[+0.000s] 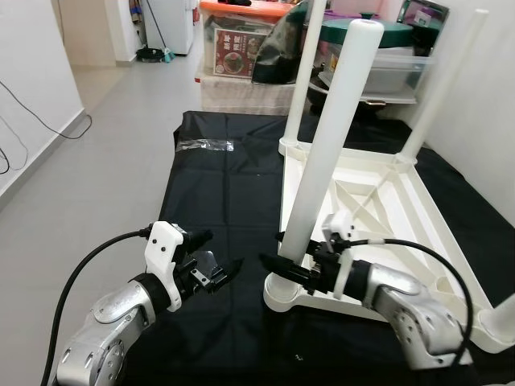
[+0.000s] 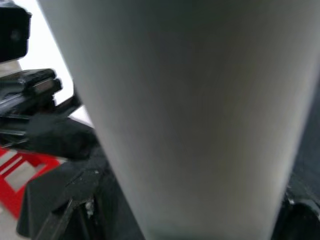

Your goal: Building children table

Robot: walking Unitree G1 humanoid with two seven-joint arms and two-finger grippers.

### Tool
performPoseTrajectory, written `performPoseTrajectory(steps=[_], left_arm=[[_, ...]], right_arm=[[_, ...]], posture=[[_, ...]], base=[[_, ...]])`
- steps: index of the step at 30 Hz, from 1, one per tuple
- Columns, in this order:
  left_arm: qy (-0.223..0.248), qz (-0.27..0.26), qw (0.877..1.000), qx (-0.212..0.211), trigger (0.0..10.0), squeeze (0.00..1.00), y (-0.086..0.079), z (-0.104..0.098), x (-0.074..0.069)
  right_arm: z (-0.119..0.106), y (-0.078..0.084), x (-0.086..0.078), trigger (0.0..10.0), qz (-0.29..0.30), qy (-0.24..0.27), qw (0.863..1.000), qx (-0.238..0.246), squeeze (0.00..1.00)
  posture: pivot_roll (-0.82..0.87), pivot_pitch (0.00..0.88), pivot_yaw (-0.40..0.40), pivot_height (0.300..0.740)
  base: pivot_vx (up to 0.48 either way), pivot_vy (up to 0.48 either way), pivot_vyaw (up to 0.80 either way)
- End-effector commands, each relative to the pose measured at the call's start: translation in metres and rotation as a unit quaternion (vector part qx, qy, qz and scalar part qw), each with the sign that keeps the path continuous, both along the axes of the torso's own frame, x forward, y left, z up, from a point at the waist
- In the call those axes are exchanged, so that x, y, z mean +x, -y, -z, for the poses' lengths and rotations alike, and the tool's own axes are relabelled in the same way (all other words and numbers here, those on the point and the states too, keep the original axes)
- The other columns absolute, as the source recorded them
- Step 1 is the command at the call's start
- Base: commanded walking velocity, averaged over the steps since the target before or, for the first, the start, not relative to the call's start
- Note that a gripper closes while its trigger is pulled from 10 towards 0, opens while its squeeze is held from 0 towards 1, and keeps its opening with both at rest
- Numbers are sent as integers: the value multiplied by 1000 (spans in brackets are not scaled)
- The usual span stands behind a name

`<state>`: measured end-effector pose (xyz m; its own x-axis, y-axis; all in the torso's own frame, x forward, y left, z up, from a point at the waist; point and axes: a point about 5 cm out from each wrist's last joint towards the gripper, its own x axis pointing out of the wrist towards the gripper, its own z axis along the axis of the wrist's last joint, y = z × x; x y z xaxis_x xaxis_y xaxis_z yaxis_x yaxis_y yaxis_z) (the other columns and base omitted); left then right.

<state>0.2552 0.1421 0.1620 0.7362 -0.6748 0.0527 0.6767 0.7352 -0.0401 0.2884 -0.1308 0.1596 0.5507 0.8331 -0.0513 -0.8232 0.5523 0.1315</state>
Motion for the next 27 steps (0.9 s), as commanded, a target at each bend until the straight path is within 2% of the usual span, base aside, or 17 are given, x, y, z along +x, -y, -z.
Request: performPoseTrajectory(steps=[1, 2, 6, 8, 10, 11, 14, 15, 16, 17, 18, 19, 20, 22, 23, 24, 27], left_arm=[[1, 0, 1000, 3, 10000, 0, 0, 1, -2], [0, 0, 1000, 2, 10000, 0, 0, 1, -2], [-1, 1, 1000, 2, 10000, 0, 0, 1, -2], [-2, 1, 1000, 2, 10000, 0, 1, 2, -2], [-2, 1, 1000, 2, 10000, 0, 1, 2, -2], [-4, 2, 1000, 1, 10000, 0, 2, 3, -3], [-4, 2, 1000, 1, 10000, 0, 2, 3, -3], [-5, 3, 1000, 0, 10000, 0, 2, 4, -4], [-7, 6, 1000, 0, 10000, 0, 2, 5, -4], [-7, 6, 1000, 0, 10000, 0, 2, 5, -4], [-8, 8, 1000, 1, 10000, 0, 3, 5, -4], [-8, 8, 1000, 1, 10000, 0, 3, 5, -4], [-7, 13, 1000, 3, 10000, 0, 3, 4, -2], [-7, 13, 1000, 3, 10000, 0, 3, 4, -2], [-6, 17, 1000, 4, 10000, 0, 4, 4, 0], [-6, 17, 1000, 4, 10000, 0, 4, 4, 0], [-4, 19, 1000, 3, 10000, 0, 5, 3, 1]], right_arm=[[1, 4, 6, 2667, 38, 10, 999, -3, 0], [3, 7, 10, 0, 62, 9, 998, -2, 0], [13, 19, 17, 0, 148, -3, 988, -40, 0], [25, 36, 21, 0, 274, -24, 956, -99, 0], [25, 36, 21, 0, 274, -24, 956, -99, 0], [33, 60, 19, 0, 407, -48, 900, -146, 0], [33, 60, 19, 0, 407, -48, 900, -146, 0], [39, 79, 9, 0, 502, -65, 846, -168, 0], [41, 80, -8, 0, 537, -80, 821, -179, 0], [41, 80, -8, 0, 537, -80, 821, -179, 0], [41, 73, -19, 4235, 534, -82, 822, -180, 0], [41, 73, -19, 4235, 534, -82, 822, -180, 0], [34, 56, -27, 10000, 489, -69, 857, -150, 0], [34, 56, -27, 10000, 489, -69, 857, -150, 0], [25, 53, -22, 10000, 469, -43, 874, -117, 1000], [25, 53, -22, 10000, 469, -43, 874, -117, 1000], [9, 47, -9, 10000, 402, -26, 914, -40, 1000]], posture=[[84, 0, -124, 740], [75, 0, -121, 740], [73, 0, -121, 740], [66, 0, -120, 740], [66, 0, -120, 740], [56, 0, -117, 740], [56, 0, -117, 740], [49, 0, -115, 740], [36, 0, -95, 740], [36, 0, -95, 740], [34, 0, -91, 740], [34, 0, -91, 740], [27, 0, -80, 740], [27, 0, -80, 740], [29, 0, -80, 740], [29, 0, -80, 740], [32, 0, -81, 740]], base=[[0, 0, 0], [0, 0, 0], [0, 0, 0], [0, 0, 0], [0, 0, 0], [0, 0, 0], [0, 0, 0], [0, 0, 0], [0, 0, 0], [0, 0, 0], [0, 0, 0], [0, 0, 0], [0, 0, 0], [0, 0, 0], [0, 0, 0], [0, 0, 0], [0, 0, 0]])
